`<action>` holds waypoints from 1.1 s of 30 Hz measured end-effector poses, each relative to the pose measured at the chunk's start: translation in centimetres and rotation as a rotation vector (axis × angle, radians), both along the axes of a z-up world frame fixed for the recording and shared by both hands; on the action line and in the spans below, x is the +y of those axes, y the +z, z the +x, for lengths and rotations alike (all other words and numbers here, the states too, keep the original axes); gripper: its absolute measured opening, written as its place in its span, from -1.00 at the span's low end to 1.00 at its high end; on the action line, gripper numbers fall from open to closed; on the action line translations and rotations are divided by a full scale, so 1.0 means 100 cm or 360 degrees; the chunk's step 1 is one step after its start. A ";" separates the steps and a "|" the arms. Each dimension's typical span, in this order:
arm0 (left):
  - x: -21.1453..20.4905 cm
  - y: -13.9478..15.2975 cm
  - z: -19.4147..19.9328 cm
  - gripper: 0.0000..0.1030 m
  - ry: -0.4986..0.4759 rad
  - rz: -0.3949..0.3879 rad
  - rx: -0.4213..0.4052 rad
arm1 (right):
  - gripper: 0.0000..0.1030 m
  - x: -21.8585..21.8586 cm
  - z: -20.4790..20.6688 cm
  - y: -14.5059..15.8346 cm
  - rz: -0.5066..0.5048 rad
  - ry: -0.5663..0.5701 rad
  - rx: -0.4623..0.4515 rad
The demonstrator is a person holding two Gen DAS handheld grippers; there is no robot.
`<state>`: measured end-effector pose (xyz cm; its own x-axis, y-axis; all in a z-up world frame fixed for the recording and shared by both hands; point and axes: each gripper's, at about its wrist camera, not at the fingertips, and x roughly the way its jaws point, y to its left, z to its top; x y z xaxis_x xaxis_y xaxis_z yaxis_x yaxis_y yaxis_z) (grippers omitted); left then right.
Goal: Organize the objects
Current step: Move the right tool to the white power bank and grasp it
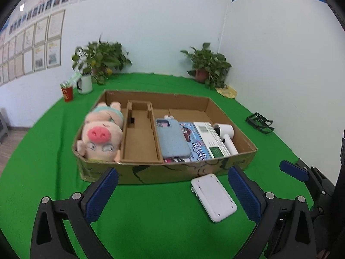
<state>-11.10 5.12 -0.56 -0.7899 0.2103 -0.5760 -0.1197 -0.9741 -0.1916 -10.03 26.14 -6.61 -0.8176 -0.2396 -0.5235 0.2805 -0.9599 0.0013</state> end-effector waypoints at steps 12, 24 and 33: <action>0.018 -0.096 -0.083 0.85 -0.0348 0.0454 -0.0536 | 0.99 0.016 -0.019 -0.075 -0.0112 0.0172 -0.0288; 0.046 -0.140 -0.111 0.15 -0.0492 0.0651 -0.0781 | 0.86 0.008 -0.041 -0.092 -0.0026 0.0199 -0.0405; 0.048 -0.142 -0.109 -0.30 -0.0448 0.0633 -0.0803 | 0.31 -0.001 -0.046 -0.110 0.0066 0.0164 -0.0509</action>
